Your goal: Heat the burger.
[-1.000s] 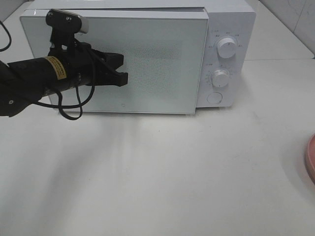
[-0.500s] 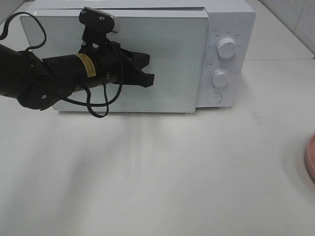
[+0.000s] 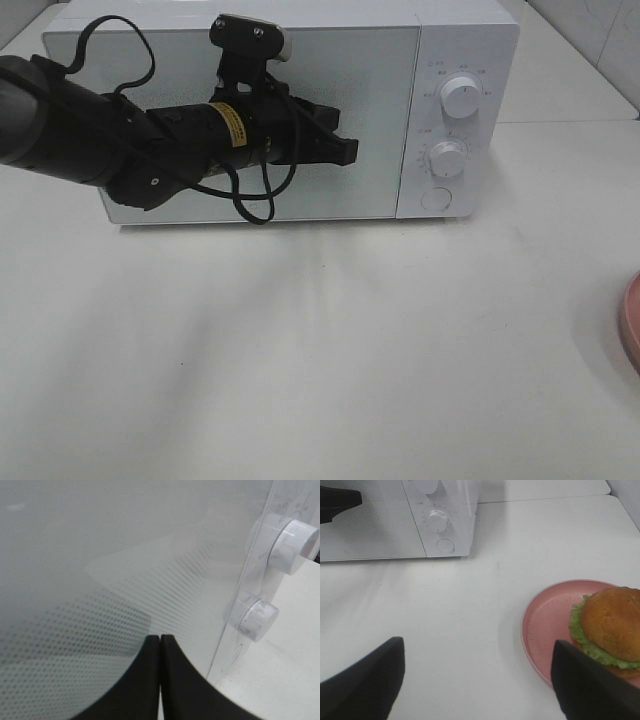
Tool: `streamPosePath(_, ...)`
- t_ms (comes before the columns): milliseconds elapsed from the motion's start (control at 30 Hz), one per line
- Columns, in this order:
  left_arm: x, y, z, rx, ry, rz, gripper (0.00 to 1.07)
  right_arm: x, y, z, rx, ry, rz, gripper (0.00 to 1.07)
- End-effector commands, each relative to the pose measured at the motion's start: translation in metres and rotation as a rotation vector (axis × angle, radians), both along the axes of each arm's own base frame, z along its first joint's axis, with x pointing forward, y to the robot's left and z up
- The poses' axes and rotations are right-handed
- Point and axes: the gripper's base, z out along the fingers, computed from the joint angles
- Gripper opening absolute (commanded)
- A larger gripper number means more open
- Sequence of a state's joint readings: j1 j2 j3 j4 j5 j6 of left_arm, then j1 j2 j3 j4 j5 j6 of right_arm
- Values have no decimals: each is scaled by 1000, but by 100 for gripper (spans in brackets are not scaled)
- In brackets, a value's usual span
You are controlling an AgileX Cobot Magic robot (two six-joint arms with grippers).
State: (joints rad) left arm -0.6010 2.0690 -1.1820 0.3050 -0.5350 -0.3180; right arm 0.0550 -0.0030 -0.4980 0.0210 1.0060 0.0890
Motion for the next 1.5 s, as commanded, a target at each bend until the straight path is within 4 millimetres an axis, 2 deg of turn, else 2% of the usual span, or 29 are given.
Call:
streamPosePath(33,17,4,13,-58,-50,46,0,-4,0,0,9,-35,-4,76)
streamPosePath(167,14,-1,14,-54,-48,35,0,-4,0,0,9,-35,-4,76)
streamPosePath(400,-5,-17,26,11,4,0,0,-4,0,0,9,-35,-4,76)
streamPosePath(500,-17,-24,33,68,27,-25,5,-4,0,0,9,-35,-4,76)
streamPosePath(533,-26,-28,38,107,36,-44,18,-4,0,0,9,-35,-4,76)
streamPosePath(567,-26,-28,38,107,36,-44,18,-4,0,0,9,-35,-4,76)
streamPosePath(600,-34,-33,45,134,44,-59,35,-4,0,0,9,-35,-4,76)
streamPosePath(633,-39,-35,48,146,50,-67,45,-4,0,0,9,-35,-4,76)
streamPosePath(667,-39,-35,48,146,50,-67,45,-4,0,0,9,-35,-4,76)
streamPosePath(700,-50,-40,54,172,65,-82,61,-4,0,0,9,-35,-4,76)
streamPosePath(733,-50,-40,54,172,65,-82,61,-4,0,0,9,-35,-4,76)
streamPosePath(767,-60,-45,57,207,86,-95,74,-4,0,0,9,-35,-4,76)
streamPosePath(800,-66,-46,58,233,99,-101,79,-4,0,0,9,-35,-4,76)
streamPosePath(833,-66,-46,58,233,99,-101,79,-4,0,0,9,-35,-4,76)
streamPosePath(867,-77,-50,57,304,130,-116,85,-4,0,0,9,-35,-4,76)
streamPosePath(933,-83,-51,55,346,151,-121,87,-4,0,0,9,-35,-4,76)
streamPosePath(1000,-98,-53,49,466,211,-132,88,-4,0,0,10,-34,-6,76)
streamPosePath(1033,-98,-53,49,466,211,-132,88,-4,0,0,10,-34,-6,76)
streamPosePath(1100,-114,-51,43,592,287,-129,88,-4,0,0,10,-34,-6,76)
streamPosePath(1200,-117,-50,42,623,306,-125,88,-4,0,0,10,-34,-6,76)
streamPosePath(1467,-131,-27,53,773,444,-47,87,-4,0,0,9,-35,-5,76)
streamPosePath(1500,-137,-18,59,818,508,-19,87,-4,0,0,9,-35,-5,76)
